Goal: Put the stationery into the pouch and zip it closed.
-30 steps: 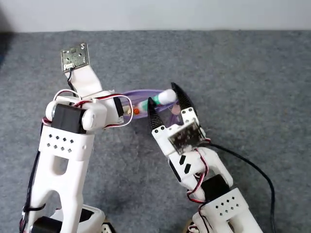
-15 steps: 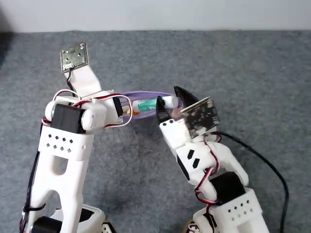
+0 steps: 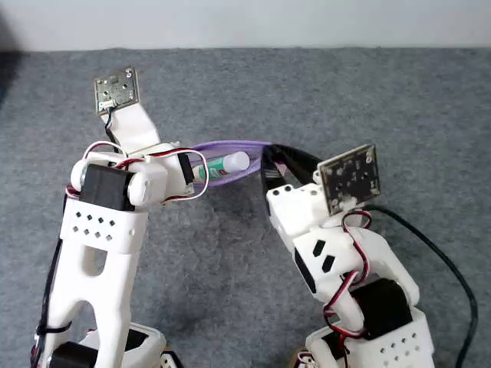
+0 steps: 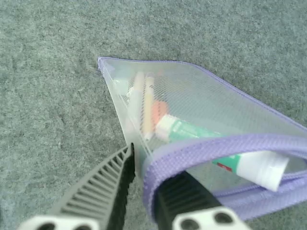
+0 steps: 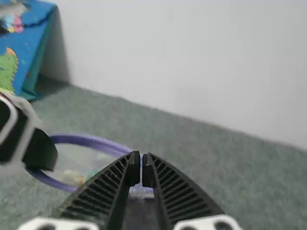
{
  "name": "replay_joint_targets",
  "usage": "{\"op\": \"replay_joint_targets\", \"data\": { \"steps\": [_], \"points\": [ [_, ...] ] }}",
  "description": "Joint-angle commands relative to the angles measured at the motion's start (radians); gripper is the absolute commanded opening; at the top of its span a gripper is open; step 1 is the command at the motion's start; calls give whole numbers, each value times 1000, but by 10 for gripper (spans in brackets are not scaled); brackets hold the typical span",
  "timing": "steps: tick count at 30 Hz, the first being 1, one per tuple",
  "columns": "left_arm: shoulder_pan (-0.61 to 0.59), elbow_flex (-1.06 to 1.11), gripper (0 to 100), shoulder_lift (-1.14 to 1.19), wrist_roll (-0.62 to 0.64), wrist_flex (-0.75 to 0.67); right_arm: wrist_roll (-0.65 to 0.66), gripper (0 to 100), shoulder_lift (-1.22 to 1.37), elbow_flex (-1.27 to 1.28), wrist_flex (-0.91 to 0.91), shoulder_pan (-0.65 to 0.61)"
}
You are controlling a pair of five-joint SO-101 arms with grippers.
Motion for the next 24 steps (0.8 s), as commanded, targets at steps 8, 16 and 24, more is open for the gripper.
{"op": "replay_joint_targets", "data": {
  "steps": [8,16,24],
  "points": [
    [3,-31,12,5,12,0,-38,13,-1,247,-298,-27],
    [3,-30,12,5,12,2,-43,13,176,307,-395,-65],
    [3,51,12,-3,12,2,-48,13,209,89,-226,-59]
  ]
}}
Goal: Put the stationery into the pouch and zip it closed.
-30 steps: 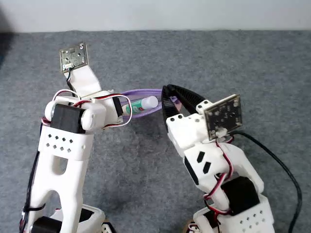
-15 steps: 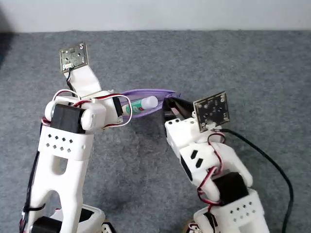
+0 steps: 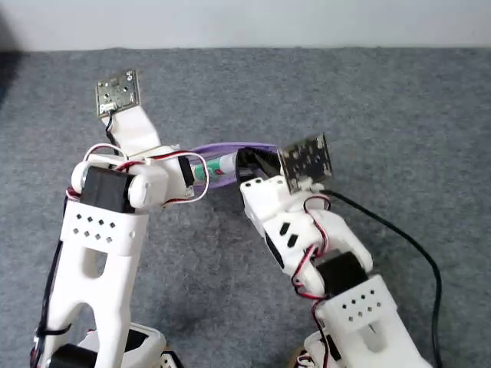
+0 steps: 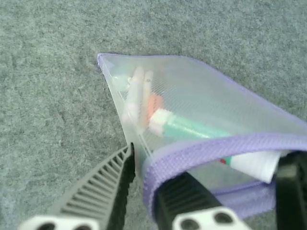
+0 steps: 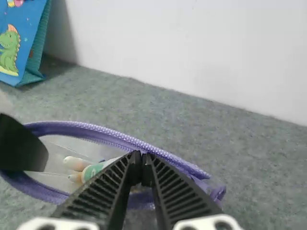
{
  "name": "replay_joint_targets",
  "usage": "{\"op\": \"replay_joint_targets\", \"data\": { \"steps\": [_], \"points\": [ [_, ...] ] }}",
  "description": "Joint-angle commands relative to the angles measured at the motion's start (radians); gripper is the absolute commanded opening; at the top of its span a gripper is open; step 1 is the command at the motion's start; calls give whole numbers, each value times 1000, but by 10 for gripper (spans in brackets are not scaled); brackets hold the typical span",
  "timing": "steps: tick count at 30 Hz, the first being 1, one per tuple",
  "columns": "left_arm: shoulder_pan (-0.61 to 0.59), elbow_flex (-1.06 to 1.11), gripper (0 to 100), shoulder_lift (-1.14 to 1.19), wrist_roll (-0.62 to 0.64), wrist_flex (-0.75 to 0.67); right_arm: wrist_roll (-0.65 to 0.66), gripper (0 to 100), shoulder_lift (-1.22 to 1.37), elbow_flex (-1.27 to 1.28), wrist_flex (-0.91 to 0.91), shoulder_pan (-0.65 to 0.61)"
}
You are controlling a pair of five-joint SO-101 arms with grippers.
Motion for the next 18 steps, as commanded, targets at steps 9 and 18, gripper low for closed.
{"op": "replay_joint_targets", "data": {
  "steps": [9,18],
  "points": [
    [80,12,12,8,8,37,-14,13,182,-77,133,-33],
    [95,10,12,6,9,40,-77,19,59,-456,602,-28]
  ]
}}
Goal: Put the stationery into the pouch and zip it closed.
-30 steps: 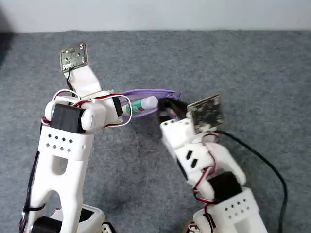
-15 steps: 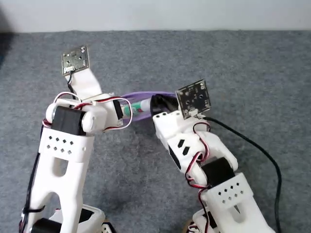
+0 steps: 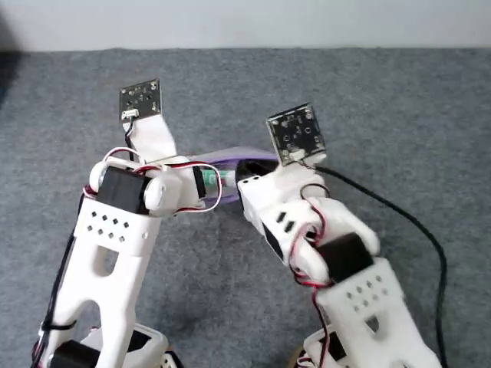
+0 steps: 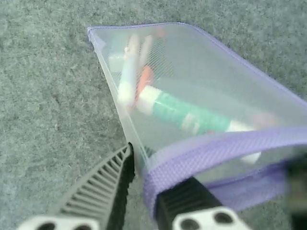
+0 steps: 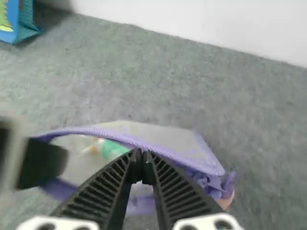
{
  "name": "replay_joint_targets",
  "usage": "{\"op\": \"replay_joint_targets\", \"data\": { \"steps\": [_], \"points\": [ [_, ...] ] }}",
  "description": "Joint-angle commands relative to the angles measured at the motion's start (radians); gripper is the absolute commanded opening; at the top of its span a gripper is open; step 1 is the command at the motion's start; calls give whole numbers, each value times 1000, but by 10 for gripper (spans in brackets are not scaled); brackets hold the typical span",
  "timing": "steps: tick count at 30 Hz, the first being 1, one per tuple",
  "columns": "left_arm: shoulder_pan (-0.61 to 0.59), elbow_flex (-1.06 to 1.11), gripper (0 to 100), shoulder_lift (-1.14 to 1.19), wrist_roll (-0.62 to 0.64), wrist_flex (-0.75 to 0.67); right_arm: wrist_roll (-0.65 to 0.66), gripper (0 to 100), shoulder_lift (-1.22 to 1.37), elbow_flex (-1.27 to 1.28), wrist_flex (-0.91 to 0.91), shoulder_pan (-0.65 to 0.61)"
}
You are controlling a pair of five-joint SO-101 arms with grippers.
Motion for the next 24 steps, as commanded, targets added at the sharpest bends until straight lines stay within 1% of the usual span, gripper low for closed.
{"op": "replay_joint_targets", "data": {
  "steps": [1,4,6,8,10,12,14,17,20,22,24],
  "points": [
    [17,-1,12,-5,9,-12,-12,20,-59,-155,226,7],
    [17,-1,12,-5,9,-28,-12,21,-84,-183,380,7],
    [17,-1,12,-5,9,-35,-12,44,-93,-183,453,8],
    [17,-1,12,-5,9,-35,-14,110,-90,-181,507,35],
    [17,-1,12,-5,9,-35,-12,199,-88,-152,518,88],
    [17,-1,12,-5,9,-34,-11,284,-91,-78,479,153],
    [17,-1,12,-5,9,-34,20,335,-94,9,420,205],
    [17,-1,12,-5,9,-32,63,333,-99,130,257,237],
    [17,-1,12,-5,9,-32,66,311,-99,199,113,236],
    [17,-1,12,-5,9,-32,66,296,-94,224,59,208],
    [17,-1,12,-5,9,-32,61,281,-94,236,53,176]
  ]
}}
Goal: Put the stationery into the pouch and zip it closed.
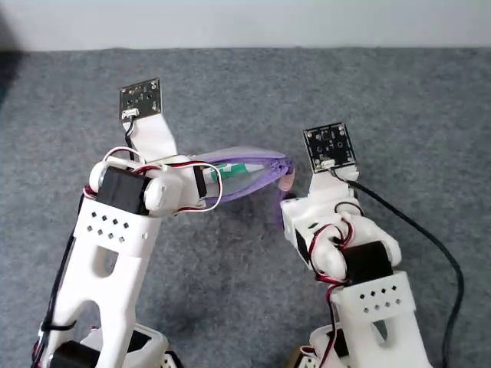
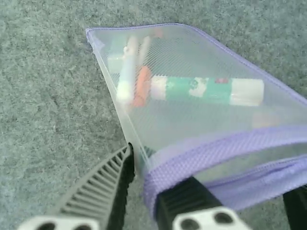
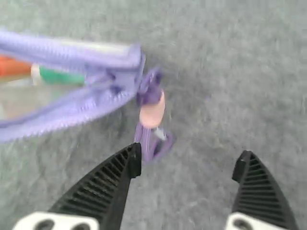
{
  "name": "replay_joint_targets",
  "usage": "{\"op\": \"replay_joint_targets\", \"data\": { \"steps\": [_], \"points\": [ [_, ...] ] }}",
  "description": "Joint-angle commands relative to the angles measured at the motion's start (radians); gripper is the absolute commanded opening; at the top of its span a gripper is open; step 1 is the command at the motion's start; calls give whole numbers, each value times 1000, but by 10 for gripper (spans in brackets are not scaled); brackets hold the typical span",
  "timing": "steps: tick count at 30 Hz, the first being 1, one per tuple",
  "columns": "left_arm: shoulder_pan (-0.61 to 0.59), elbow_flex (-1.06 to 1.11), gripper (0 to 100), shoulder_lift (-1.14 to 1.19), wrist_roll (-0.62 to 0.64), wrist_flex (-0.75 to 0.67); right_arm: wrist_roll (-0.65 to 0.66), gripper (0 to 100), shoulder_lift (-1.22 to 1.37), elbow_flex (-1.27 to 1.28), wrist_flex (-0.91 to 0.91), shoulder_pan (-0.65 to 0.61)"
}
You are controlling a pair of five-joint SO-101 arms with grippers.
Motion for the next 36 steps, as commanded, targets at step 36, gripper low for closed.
{"op": "replay_joint_targets", "data": {
  "steps": [36],
  "points": [
    [20,-4,12,-5,9,-25,166,262,54,318,-622,-61]
  ]
}}
